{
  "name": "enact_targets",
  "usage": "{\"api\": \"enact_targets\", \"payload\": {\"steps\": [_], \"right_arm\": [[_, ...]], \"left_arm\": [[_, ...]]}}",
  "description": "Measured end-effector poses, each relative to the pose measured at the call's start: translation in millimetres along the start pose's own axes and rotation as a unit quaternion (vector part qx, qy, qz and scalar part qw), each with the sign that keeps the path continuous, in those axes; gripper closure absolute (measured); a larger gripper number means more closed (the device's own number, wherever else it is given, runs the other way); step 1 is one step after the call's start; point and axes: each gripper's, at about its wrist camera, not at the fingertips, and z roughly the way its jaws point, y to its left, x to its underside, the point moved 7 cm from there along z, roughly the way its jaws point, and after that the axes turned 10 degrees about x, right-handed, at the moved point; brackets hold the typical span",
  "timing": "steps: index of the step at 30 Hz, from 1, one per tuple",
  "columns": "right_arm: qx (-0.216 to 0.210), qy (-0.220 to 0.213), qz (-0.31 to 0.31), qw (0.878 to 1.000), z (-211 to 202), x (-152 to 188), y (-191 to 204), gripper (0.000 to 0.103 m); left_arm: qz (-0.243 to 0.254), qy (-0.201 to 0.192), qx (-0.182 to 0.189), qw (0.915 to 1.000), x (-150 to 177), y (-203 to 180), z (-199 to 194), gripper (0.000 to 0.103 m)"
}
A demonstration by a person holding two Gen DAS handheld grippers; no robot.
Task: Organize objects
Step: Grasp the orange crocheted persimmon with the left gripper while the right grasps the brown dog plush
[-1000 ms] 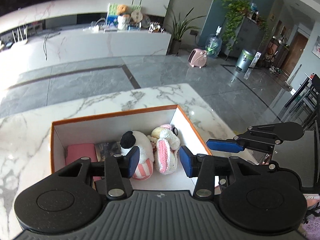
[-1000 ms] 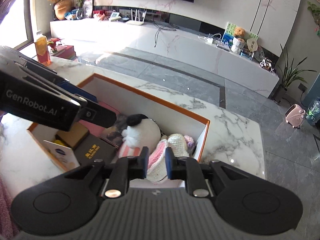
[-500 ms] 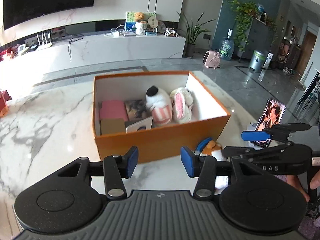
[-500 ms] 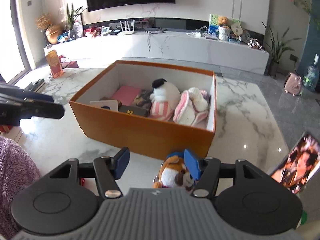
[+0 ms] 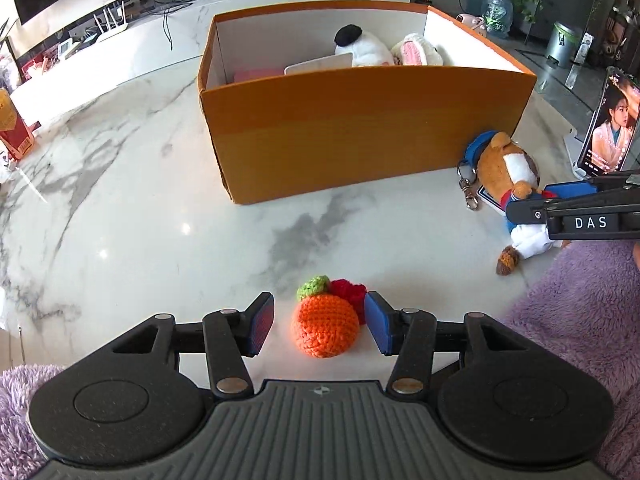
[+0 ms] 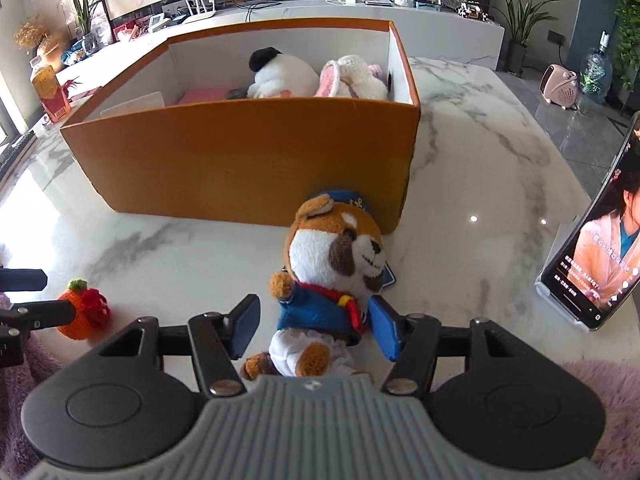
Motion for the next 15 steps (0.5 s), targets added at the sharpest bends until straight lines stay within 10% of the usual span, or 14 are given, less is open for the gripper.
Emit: {"api": "enact_targets", "payload": {"steps": [15], "right_arm": [[0.017, 0.012, -0.022, 1.000, 21.3, -0.3, 10.7, 0.056]], "left_arm": [[-0.035, 0.011, 0.029, 0.9989, 9.6, 10.5, 15.8, 0.044]]}}
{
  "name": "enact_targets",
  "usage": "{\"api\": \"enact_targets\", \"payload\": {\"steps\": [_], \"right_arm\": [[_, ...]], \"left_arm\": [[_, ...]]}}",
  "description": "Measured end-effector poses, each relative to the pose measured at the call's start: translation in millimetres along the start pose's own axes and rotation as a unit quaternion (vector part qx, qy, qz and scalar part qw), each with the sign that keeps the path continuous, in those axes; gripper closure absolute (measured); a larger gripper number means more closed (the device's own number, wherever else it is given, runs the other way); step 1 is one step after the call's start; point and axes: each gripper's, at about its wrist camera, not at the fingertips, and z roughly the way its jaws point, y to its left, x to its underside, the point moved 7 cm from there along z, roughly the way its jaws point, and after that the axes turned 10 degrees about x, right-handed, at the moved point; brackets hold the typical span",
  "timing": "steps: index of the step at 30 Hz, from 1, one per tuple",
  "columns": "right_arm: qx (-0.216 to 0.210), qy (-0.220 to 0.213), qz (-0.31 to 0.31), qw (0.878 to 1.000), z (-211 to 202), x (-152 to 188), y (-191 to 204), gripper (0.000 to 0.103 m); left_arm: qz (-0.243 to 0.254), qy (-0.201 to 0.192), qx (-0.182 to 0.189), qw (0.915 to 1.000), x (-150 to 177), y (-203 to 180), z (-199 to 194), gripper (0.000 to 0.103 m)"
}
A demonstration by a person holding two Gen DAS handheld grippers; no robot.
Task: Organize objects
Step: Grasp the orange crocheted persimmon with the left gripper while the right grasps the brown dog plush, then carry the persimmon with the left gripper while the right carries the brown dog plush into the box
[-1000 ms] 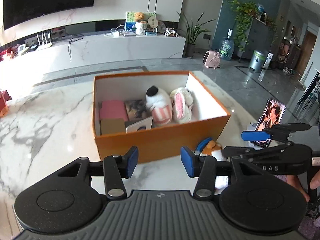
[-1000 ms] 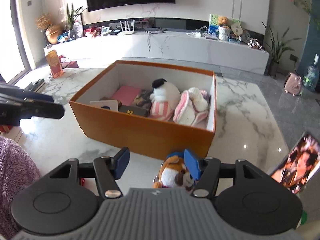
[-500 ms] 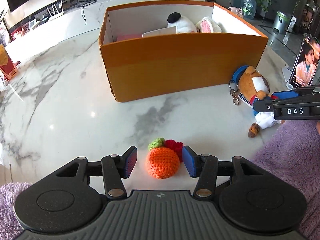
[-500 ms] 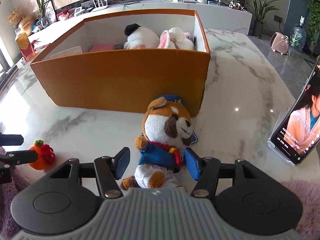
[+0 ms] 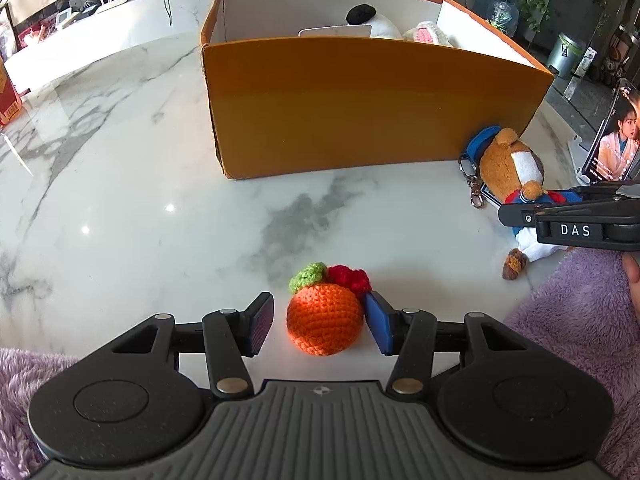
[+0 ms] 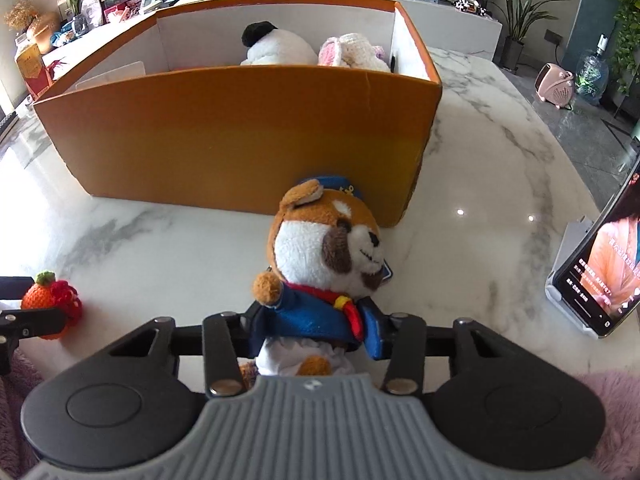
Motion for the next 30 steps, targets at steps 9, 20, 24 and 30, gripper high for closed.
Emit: {"api": "enact_targets", "payload": {"steps": [9, 20, 24, 30], "right_arm": [[-0.043, -0.019, -0.047, 0.998, -6.8, 2.9, 23.7, 0.057], [-0.055, -0.017, -0.025, 0.998, -4.7, 0.9, 20.6, 0.056], [-0.054, -0.024, -0.024, 0.998, -10.0, 2.7, 20.0, 0.061], [-0.078, -0.040, -0.039, 0.995, -31.5, 3.8, 22.3, 0.062]], "left_arm": [[-0.004, 0.013, 0.000, 0.9999, 1.3, 0.9, 6.2, 0.045], [-0.011, 0.015, -0.002, 0.9998, 3.8, 4.9, 6.7, 0.055], [-0.017, -0.001, 0.004, 0.9998, 2.1, 4.9, -1.1, 0.056], [-0.015, -0.019, 0.032, 0.9992, -3.4, -5.3, -22.5, 0.056]]}}
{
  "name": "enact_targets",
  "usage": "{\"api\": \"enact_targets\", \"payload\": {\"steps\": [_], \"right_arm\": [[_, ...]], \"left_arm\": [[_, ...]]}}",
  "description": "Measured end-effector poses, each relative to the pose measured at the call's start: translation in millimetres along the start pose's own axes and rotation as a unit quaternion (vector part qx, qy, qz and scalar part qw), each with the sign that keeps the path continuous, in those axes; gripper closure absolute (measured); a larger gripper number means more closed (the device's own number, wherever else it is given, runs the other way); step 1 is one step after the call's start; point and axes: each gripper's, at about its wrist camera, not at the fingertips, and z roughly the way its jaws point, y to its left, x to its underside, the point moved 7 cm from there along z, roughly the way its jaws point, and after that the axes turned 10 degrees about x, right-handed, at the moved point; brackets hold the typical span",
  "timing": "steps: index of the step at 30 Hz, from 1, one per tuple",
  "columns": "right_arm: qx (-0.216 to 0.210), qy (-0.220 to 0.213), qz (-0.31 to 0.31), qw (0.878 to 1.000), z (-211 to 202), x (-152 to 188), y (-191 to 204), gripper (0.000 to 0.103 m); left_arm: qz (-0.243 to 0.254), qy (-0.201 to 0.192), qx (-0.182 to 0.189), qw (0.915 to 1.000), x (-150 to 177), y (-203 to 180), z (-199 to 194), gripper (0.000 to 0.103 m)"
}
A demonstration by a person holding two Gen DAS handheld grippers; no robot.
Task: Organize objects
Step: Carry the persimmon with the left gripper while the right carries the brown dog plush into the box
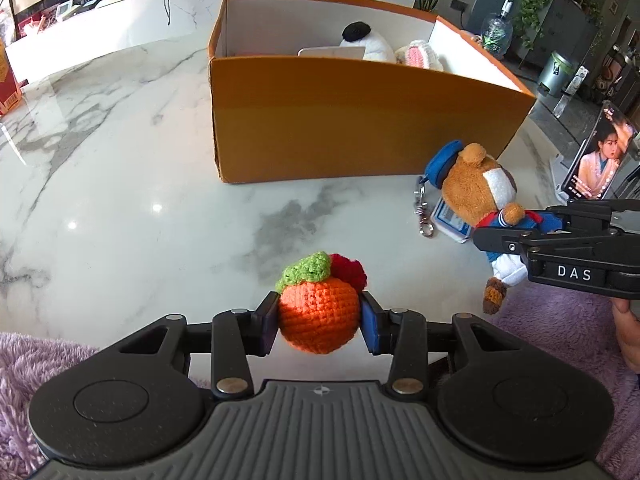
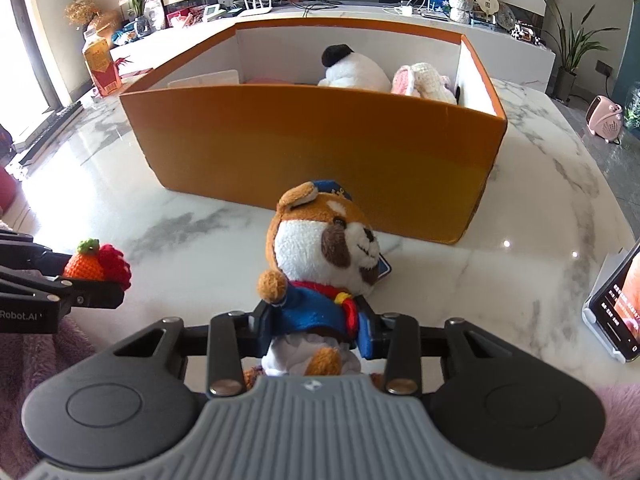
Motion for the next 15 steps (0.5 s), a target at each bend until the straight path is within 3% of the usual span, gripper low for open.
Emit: {"api": "enact_targets", "payload": {"steps": [7, 15], "right_arm": [[-0.016, -0.045, -0.037, 0.998, -45.2, -22.3, 1.0, 0.062], [-0.020, -0.111, -0.079, 0.990, -89.2, -75.4, -4.8, 0.062]], "left_arm": [[0.029, -0.045, 0.033, 0.9981, -37.3, -26.9, -36.4, 0.056], [0.076, -0.077, 0.070, 0.9916, -90.0, -56.5, -64.9, 0.056]]}}
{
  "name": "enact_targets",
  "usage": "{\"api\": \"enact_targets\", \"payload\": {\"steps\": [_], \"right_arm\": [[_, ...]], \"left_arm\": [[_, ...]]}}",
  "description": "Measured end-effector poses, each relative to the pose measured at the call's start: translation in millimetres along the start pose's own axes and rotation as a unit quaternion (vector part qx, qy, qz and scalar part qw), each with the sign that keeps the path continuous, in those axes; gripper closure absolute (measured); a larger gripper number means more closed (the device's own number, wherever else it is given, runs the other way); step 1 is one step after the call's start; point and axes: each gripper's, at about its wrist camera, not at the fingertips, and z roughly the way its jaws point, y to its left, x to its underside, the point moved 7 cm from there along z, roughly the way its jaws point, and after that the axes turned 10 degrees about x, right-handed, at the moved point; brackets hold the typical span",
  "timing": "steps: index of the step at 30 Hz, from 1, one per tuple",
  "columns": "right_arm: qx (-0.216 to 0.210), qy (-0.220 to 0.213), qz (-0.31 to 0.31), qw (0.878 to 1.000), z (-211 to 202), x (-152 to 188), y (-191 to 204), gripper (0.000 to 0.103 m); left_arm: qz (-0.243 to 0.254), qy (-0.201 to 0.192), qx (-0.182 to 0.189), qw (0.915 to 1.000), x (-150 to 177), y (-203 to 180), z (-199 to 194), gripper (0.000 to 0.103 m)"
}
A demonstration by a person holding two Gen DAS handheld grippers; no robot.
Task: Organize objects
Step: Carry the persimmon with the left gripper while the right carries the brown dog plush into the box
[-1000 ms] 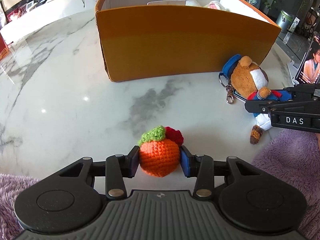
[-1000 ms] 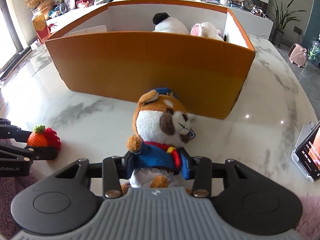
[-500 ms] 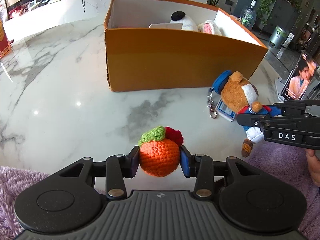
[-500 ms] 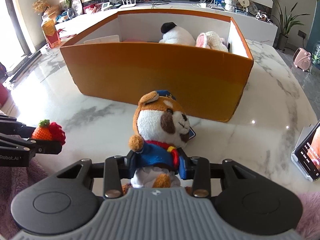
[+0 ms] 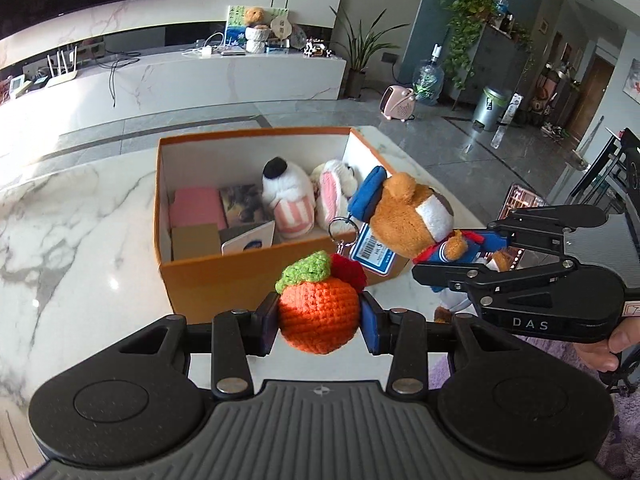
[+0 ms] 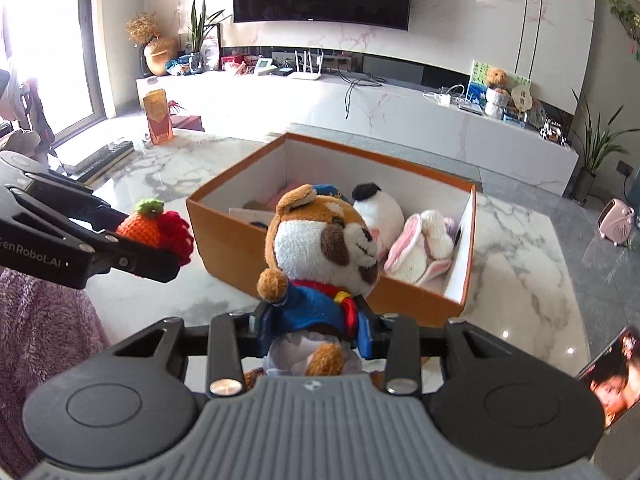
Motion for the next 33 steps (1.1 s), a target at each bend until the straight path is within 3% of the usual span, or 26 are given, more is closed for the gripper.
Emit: {"api": "enact_targets", "payload": {"steps": [8, 13, 18, 23, 26, 33], "right_arm": [[0.003, -0.005, -0.066, 0.998, 10.2, -53.7, -24.1, 0.062], [0.001, 0.022, -0.107, 0.994, 34.9, -83.9, -49.0, 0.062], [-0.012, 0.074, -0.163, 0.984, 71.5, -94.0, -60.8, 0.062], [-0.072, 0.134, -0.187, 0.970, 105.9, -90.4, -57.9, 0.062], [-0.109, 0.171, -0.222, 0.954, 123.3, -81.6, -48.1, 0.062], [-0.147, 0.250, -0.279, 0.916, 158.6, -60.8, -41.6, 0.062]], "left_arm": [[0.015, 0.000, 0.014, 0.9998, -54.1, 0.2, 12.1, 0.056], [0.019, 0.006, 0.013, 0.9997, -82.6, 5.5, 31.1, 0.056], [0.021, 0.044, 0.013, 0.9987, -93.6, 16.8, 60.2, 0.056], [0.021, 0.094, 0.012, 0.9953, -90.8, 29.5, 94.0, 0.056], [0.015, 0.116, 0.009, 0.9931, -87.7, 39.7, 105.4, 0.056], [0.017, 0.150, 0.011, 0.9884, -81.2, 52.2, 126.4, 0.056]]}}
